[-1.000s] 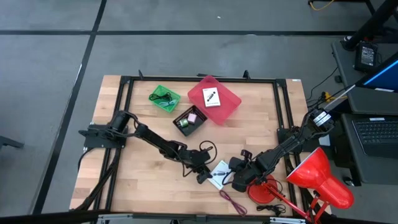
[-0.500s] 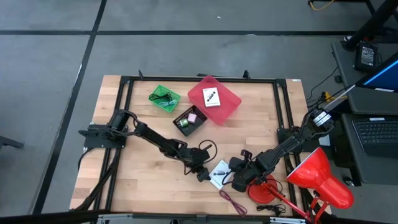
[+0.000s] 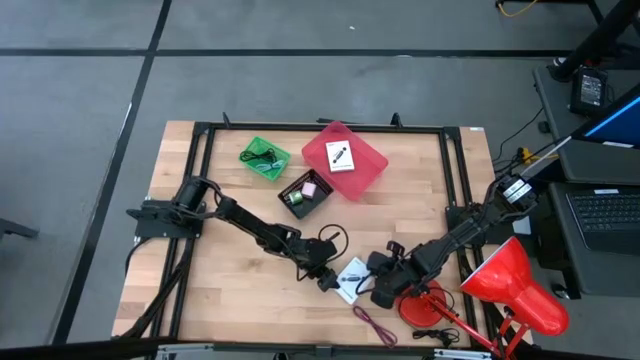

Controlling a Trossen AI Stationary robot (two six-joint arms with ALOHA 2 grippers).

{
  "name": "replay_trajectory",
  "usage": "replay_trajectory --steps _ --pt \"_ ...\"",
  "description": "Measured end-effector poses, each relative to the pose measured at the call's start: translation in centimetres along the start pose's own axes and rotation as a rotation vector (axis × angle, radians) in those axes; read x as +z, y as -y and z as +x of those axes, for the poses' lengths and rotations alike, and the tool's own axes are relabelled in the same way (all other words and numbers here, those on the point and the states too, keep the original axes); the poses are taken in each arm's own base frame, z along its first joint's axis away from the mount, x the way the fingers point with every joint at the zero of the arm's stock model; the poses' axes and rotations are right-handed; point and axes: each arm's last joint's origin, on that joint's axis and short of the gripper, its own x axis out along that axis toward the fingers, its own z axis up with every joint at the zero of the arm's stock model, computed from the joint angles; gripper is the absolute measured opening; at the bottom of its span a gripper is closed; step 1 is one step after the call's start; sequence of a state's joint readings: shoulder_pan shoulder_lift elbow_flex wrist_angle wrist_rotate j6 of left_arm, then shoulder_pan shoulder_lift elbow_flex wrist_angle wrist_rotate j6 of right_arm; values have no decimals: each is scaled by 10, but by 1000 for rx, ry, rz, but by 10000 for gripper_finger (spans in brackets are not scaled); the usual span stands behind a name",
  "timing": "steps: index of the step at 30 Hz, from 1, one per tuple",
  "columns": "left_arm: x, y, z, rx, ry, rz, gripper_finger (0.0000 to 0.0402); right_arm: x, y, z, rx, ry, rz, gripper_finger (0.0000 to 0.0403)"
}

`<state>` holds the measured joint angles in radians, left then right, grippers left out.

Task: Pick and place items into bin
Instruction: Put the white card reader box into the red bin

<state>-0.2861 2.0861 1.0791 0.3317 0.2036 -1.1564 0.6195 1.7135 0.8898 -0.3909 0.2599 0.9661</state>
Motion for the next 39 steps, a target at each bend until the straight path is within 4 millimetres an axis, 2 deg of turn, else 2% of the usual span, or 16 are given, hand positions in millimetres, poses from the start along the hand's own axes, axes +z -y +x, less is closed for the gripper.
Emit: replay_trajectory --steps 13,26,30,39 --pt "-10 4 2 -17 -52 12 184 4 1 1 8 11 17 0" --pt "-9 3 2 7 2 27 181 5 0 1 15 18 48 0" --pt "-8 3 2 9 7 48 154 5 0 1 15 19 49 0" --pt "-7 3 2 14 27 95 51 5 0 1 16 22 49 0"
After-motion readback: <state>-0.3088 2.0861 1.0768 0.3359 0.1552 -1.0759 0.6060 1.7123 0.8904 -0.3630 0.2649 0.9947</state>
